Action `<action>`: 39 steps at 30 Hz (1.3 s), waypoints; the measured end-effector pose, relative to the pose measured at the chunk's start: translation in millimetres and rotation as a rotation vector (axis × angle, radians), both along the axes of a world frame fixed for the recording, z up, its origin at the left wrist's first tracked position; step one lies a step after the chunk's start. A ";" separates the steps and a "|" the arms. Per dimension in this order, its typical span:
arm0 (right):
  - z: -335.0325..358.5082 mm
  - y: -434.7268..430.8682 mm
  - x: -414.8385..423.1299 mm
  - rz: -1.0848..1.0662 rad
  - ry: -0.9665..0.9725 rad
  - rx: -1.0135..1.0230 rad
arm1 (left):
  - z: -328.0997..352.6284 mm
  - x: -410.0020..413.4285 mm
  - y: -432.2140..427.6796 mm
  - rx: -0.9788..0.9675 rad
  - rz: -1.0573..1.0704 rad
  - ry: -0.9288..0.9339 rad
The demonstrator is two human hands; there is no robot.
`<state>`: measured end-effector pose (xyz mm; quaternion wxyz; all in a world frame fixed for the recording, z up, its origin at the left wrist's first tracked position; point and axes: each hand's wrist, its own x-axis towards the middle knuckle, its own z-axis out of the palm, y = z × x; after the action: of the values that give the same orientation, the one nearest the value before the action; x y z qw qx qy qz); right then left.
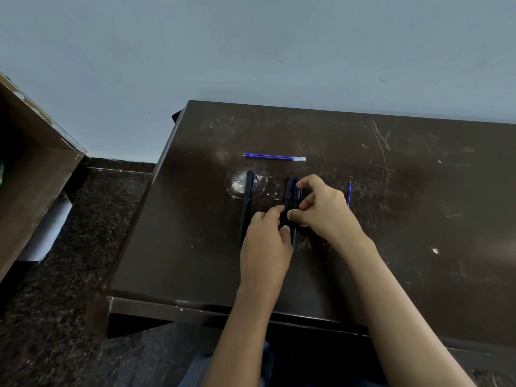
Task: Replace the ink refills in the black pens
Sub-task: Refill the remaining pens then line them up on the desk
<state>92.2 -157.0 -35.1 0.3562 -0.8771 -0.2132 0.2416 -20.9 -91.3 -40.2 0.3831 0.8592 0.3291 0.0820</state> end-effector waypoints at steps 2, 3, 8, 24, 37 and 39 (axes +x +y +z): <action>0.0 -0.8 0.6 -0.003 0.001 -0.001 | -0.3 0.0 0.0 0.005 -0.003 0.002; -0.1 -1.0 1.0 -0.004 0.001 0.001 | -0.3 0.0 0.1 0.004 -0.006 0.001; -1.9 -0.4 2.1 -0.013 0.000 0.006 | -0.7 -0.7 -0.1 -0.009 -0.022 -0.002; -3.5 -2.2 5.1 0.011 0.007 -0.001 | -3.6 -1.1 1.0 0.003 -0.025 -0.009; -1.9 -3.9 6.4 -0.009 -0.015 0.012 | 3.3 0.7 2.2 0.073 0.078 -0.049; -1.1 -4.3 6.8 -0.029 -0.032 0.040 | 6.3 -1.0 3.7 0.154 0.175 -0.042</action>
<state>99.0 -161.3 -36.2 0.3737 -0.8766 -0.2109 0.2179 -21.9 -87.6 -33.9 0.3141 0.8521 0.3875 0.1585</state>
